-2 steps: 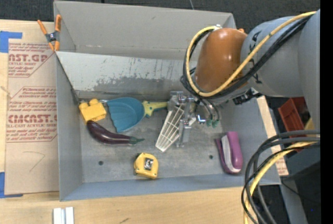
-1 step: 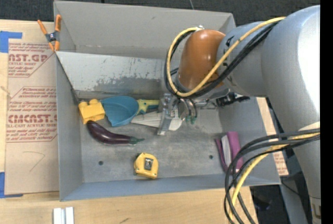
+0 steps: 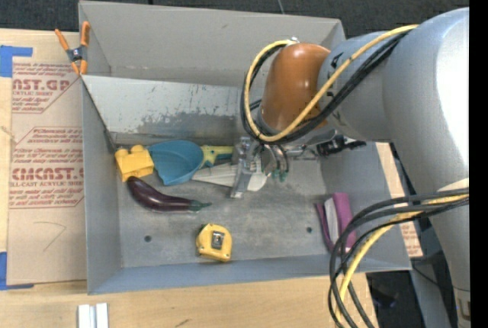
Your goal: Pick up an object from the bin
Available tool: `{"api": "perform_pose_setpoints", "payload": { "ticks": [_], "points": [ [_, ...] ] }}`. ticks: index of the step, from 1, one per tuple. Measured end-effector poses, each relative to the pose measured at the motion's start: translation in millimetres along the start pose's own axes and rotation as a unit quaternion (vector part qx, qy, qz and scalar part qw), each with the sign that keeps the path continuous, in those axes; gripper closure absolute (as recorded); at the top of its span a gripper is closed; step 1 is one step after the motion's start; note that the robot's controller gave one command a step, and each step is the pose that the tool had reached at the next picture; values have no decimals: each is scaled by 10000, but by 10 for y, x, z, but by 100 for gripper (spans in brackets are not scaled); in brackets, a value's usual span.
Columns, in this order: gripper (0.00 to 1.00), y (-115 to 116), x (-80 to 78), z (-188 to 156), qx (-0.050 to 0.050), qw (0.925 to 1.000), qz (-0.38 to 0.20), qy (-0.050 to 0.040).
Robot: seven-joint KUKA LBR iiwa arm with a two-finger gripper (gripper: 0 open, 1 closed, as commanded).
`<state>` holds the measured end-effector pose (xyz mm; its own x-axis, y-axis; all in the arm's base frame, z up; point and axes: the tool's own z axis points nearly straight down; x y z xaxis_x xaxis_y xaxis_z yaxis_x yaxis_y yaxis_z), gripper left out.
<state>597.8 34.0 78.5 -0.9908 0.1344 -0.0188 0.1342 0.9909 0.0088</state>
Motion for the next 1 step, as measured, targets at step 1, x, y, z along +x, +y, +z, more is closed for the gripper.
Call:
{"api": "perform_pose_setpoints", "payload": {
  "ticks": [1],
  "points": [
    [100, 131, 161, -1484, -2, 9996, -293, -22]
  ]
}}
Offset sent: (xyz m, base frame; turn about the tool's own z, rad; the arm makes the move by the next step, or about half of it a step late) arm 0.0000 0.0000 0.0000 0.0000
